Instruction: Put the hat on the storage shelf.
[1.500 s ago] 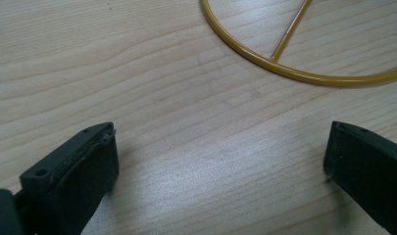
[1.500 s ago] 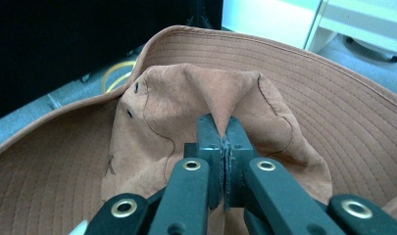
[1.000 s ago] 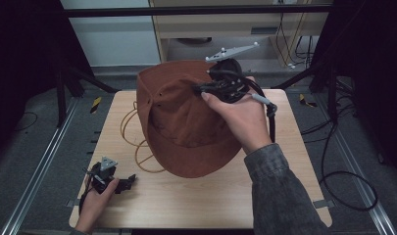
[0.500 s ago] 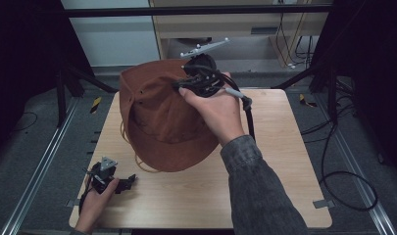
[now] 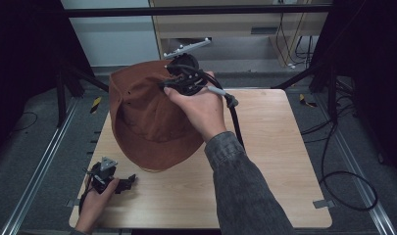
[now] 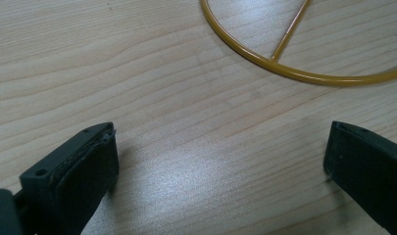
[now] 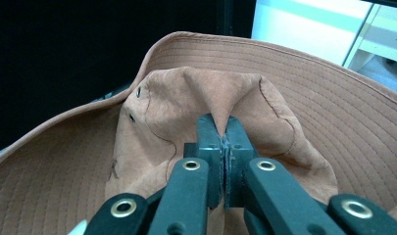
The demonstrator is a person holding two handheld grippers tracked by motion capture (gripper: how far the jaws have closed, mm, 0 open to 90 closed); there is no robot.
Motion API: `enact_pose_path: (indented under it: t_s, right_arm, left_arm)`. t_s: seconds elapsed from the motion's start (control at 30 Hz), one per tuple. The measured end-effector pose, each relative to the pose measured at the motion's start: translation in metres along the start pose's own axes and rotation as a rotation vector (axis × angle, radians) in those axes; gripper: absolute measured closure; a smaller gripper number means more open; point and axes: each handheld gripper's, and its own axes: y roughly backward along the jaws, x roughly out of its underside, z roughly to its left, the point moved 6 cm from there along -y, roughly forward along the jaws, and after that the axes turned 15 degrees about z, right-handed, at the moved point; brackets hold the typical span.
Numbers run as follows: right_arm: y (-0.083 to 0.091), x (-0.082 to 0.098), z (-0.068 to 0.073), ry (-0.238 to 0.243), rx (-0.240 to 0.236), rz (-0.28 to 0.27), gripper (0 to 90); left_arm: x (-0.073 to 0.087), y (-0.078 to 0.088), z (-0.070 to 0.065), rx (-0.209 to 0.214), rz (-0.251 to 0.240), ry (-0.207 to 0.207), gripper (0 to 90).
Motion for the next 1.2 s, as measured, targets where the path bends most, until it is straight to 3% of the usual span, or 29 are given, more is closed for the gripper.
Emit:
enact_pose_path:
  t_s: [1.2]
  right_arm:
    - [-0.043, -0.014, 0.015, 0.018, -0.039, 0.032, 88.8]
  left_arm:
    - [0.0, 0.0, 0.0, 0.003, 0.001, 0.0, 0.0]
